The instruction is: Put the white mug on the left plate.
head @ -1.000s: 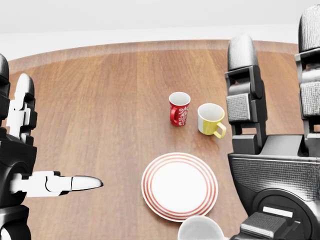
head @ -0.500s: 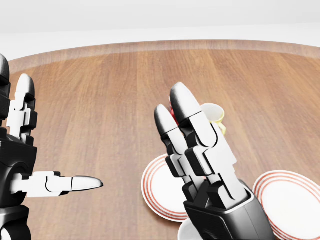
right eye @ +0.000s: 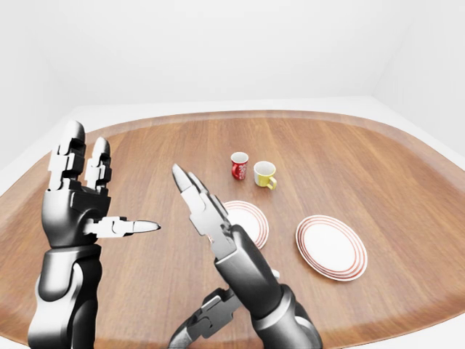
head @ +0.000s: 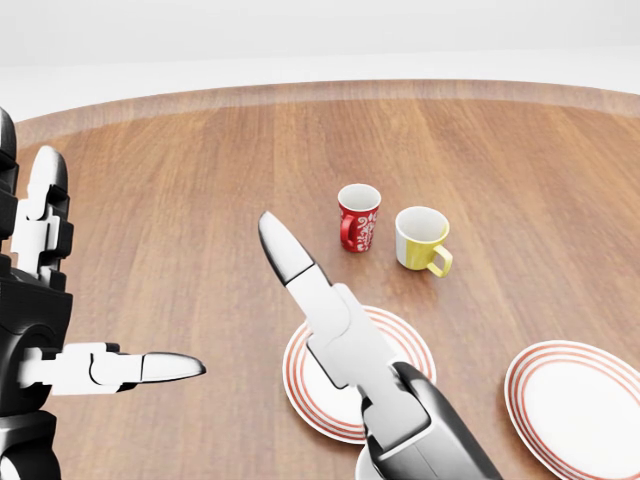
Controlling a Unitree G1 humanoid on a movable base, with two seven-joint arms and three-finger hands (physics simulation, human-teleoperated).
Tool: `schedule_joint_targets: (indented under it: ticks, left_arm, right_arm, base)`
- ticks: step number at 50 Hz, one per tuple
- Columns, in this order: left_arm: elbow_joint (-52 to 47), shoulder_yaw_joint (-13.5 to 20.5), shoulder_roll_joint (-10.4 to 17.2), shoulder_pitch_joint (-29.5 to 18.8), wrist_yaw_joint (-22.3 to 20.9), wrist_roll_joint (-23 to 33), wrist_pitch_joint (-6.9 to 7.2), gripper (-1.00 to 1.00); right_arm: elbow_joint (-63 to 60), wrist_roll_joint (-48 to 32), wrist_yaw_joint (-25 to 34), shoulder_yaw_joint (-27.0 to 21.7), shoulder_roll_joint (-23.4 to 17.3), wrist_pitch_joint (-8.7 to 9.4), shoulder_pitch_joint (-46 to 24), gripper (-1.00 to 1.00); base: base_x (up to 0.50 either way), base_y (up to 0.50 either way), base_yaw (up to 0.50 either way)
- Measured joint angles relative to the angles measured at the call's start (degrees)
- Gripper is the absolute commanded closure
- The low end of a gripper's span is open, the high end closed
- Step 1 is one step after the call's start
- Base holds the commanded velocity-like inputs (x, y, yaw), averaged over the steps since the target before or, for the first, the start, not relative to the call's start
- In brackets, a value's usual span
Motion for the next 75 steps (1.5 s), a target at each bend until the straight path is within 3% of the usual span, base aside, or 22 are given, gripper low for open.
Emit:
schedule_joint_targets:
  ticks: [16, 30, 46, 75]
  left_arm:
    - [-0.11, 0.09, 0.02, 0.07, -0.07, -0.07, 0.00, -1.00]
    - [0.03, 0.09, 0.04, -0.03, -0.07, -0.01, 0.00, -1.00]
    - [0.05, 0.05, 0.02, 0.01, -0.07, 0.06, 0.00, -1.00]
    - [-0.19, -0.08, -0.02, 0.06, -0.09, 0.14, 0.00, -1.00]
  right_arm:
    - [-0.82, -9.16, 7.32, -2.98, 1.85, 0.00, -2.28, -1.00]
    - [1.99, -17.43, 12.27, -4.99, 1.88, 0.00, 1.84, -1.00]
    - [5.39, -23.48, 15.54, -6.39, 2.13, 0.00, 6.35, -1.00]
    - [8.35, -30.74, 20.07, -11.37, 4.94, 0.00, 5.60, -1.00]
  base:
    - [0.00, 0.00, 0.00]
    - [0.00, 0.00, 0.00]
    - [0.00, 0.00, 0.00]
    - [0.00, 0.00, 0.00]
